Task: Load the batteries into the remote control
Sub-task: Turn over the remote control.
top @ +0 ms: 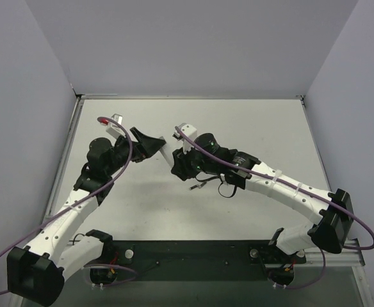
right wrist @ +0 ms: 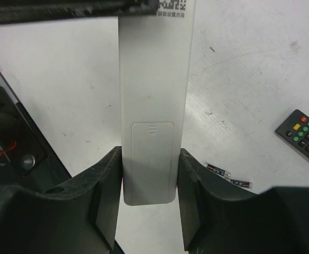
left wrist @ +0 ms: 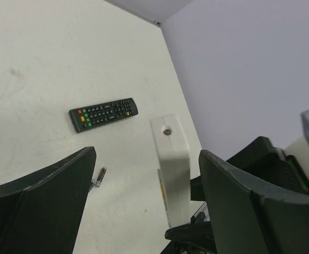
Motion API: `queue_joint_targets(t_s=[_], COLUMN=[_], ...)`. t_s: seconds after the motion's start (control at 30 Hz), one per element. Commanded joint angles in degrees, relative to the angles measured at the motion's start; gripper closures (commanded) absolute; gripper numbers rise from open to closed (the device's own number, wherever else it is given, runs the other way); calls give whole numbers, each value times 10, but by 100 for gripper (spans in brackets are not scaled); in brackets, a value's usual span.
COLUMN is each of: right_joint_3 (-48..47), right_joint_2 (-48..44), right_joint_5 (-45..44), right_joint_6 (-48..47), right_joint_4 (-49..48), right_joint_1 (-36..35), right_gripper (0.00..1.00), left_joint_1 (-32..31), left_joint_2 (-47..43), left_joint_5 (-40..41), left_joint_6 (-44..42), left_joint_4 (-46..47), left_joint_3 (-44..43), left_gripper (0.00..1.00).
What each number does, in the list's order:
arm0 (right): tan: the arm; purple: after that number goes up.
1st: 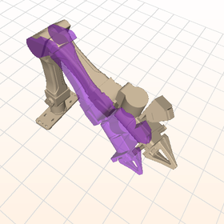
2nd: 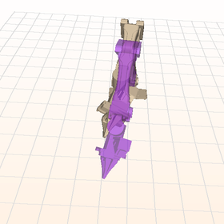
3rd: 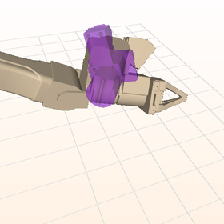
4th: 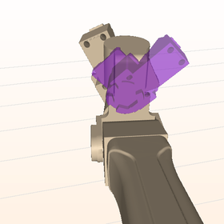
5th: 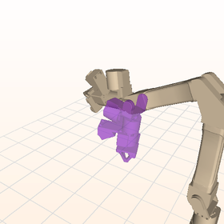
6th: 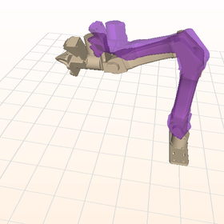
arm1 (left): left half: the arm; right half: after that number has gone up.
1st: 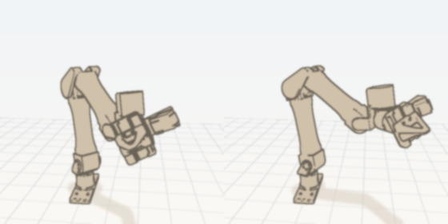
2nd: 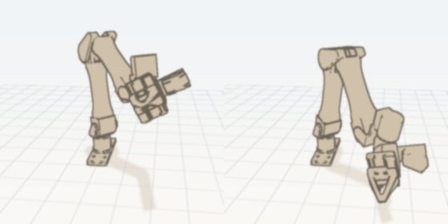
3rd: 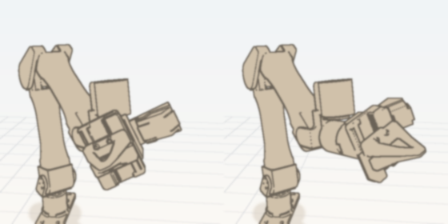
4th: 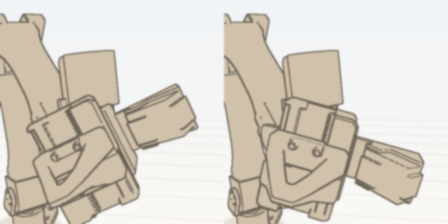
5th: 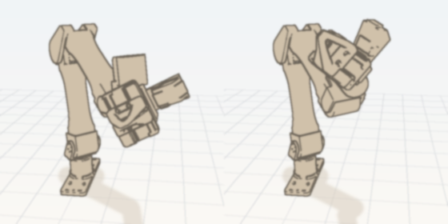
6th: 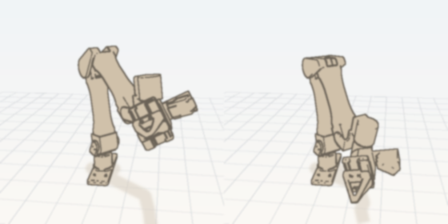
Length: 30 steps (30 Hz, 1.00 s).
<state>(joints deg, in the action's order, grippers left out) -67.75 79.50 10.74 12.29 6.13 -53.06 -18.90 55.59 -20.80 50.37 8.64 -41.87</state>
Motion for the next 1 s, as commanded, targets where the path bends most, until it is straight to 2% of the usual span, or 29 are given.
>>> queue_joint_targets(t_s=[0.0, 0.27, 0.47, 0.7, 0.73, 0.8, 0.83, 0.87, 0.93, 0.97], right_joint_3=[-35, -59, -60, -56, -54, -49, -45, -42, -39, -34], right_joint_2=[13, 46, 53, 51, 51, 47, 45, 42, 37, 30], right_joint_5=[-96, -186, -190, -186, -182, -179, -177, -175, -172, -171], right_joint_6=[-43, -70, -68, -66, -64, -61, -61, -60, -60, -60], right_joint_4=[21, 26, 20, 17, 17, 17, 17, 16, 20, 21], right_joint_1=[-27, -73, -84, -88, -87, -88, -88, -88, -88, -86], right_gripper=[100, 100, 100, 100, 100, 100, 100, 98, 88, 72], left_joint_1=[-24, -52, -58, -62, -62, -62, -62, -62, -62, -62], left_joint_2=[-15, -19, -23, -27, -28, -29, -29, -29, -32, -32], left_joint_5=[67, 98, 116, 124, 126, 130, 132, 134, 140, 143], left_joint_6=[7, 39, 73, 99, 102, 110, 112, 114, 117, 119], left_joint_4=[-1, 56, 98, 131, 137, 139, 144, 146, 139, 135], left_joint_3=[27, 56, 94, 122, 123, 130, 133, 135, 141, 143], left_gripper=[12, 22, 31, 59, 68, 81, 92, 98, 100, 100])
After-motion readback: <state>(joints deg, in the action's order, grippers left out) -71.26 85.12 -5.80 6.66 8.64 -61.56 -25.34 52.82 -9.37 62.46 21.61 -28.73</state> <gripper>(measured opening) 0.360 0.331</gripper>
